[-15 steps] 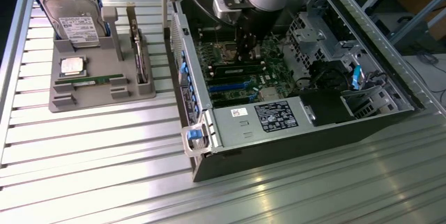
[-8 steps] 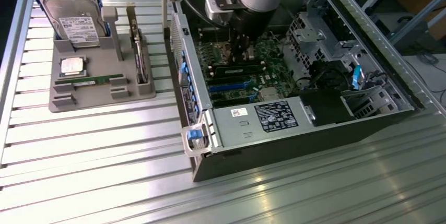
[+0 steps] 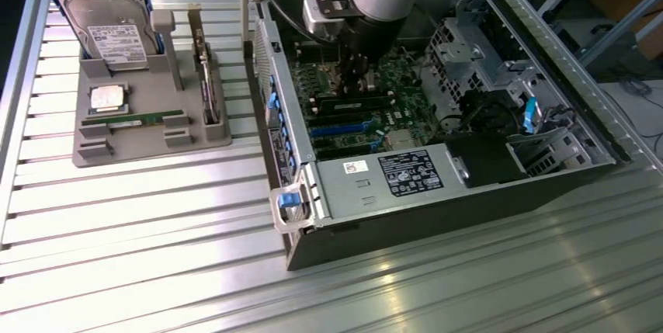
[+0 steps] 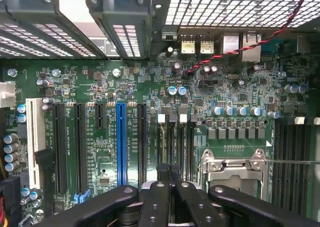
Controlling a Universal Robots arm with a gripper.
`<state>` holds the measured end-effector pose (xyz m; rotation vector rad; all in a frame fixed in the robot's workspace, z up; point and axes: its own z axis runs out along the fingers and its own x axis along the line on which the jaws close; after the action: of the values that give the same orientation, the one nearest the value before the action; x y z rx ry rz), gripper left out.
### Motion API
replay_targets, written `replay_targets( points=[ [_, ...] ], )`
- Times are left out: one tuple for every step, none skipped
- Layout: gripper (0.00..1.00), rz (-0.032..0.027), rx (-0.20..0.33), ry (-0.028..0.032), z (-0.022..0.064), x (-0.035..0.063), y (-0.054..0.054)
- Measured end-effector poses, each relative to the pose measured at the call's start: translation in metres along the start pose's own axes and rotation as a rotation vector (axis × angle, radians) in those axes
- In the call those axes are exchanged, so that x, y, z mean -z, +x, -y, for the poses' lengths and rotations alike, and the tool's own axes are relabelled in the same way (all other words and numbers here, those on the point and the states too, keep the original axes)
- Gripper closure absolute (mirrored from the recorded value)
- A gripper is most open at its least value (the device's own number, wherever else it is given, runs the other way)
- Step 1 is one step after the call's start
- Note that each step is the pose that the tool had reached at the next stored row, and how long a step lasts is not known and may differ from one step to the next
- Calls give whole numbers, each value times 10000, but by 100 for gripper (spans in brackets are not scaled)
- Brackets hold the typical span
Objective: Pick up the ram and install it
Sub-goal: 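Press down the ram until it locks into place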
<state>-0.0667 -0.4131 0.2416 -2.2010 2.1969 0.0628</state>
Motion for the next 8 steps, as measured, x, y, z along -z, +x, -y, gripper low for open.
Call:
replay_targets(
  points=[
    [89, 1, 0, 1, 0, -27, 2],
    [89, -2, -1, -1, 0, -32, 2],
    [89, -1, -1, 0, 0, -36, 2],
    [89, -1, 0, -1, -1, -51, 3],
    [89, -2, 0, -1, -2, -64, 4],
    [89, -3, 0, -1, -2, -64, 4],
    [89, -2, 0, 0, -2, -65, 4],
    [89, 1, 0, 1, -1, -73, 4]
  ],
)
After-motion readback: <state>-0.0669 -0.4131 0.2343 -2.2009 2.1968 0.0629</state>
